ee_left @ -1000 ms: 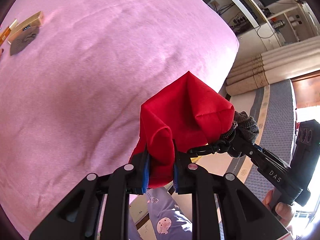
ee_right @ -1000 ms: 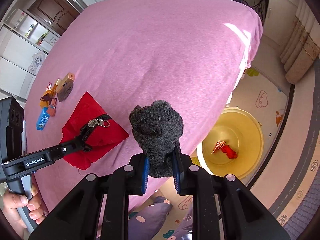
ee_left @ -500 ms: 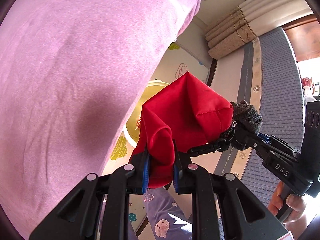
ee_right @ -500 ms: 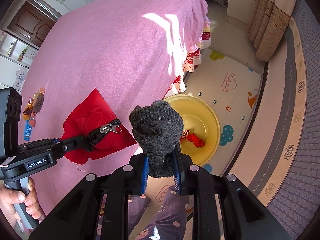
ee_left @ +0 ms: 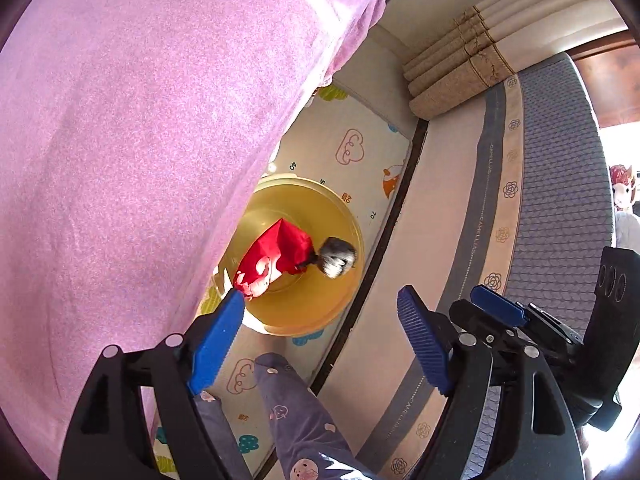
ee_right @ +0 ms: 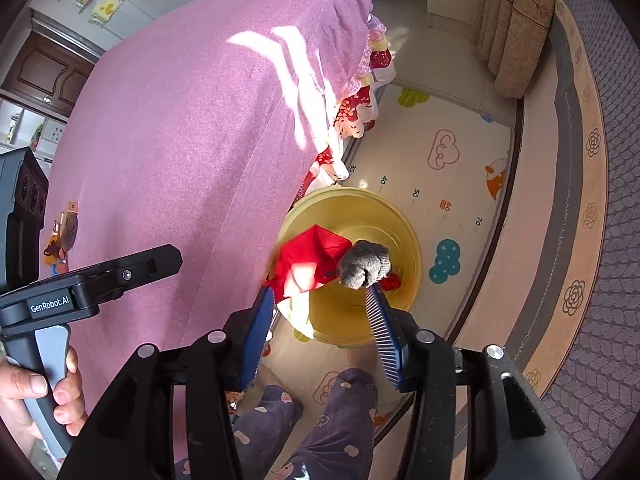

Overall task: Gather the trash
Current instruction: 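Carry pouch and grey sock over the yellow basin and open both tools, then move both open tools back over the remaining items on the bed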

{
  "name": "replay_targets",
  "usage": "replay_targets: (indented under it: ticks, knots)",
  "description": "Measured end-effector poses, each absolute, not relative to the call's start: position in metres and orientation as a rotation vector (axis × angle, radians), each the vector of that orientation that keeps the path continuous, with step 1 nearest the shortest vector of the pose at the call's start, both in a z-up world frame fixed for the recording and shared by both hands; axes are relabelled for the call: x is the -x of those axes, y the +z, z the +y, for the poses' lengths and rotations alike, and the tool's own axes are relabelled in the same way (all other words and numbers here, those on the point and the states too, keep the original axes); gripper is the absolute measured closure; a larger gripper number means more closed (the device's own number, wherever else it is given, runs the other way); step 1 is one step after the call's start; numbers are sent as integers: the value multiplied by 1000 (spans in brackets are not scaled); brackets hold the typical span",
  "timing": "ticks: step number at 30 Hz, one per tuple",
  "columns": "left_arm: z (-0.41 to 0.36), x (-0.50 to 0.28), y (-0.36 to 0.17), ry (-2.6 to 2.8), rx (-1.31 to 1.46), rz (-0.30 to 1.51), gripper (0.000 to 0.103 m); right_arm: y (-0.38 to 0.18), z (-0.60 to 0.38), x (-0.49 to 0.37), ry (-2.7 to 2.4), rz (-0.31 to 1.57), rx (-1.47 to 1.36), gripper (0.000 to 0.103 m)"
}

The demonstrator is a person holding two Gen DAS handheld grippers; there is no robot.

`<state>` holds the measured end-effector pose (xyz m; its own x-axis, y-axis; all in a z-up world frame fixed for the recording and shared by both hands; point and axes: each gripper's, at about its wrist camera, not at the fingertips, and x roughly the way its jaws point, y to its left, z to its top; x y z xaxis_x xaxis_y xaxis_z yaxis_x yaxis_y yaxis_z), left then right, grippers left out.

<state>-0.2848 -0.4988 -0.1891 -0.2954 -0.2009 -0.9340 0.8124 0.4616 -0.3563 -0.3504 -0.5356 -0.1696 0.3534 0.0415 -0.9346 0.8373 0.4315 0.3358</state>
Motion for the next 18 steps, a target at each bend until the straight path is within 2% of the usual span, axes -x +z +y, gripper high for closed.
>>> replay_targets:
  ticks: [18]
  knots:
    - [-450, 247, -158, -1049, -486, 1514, 25, -143, -511, 300, -584, 1098, -917, 55]
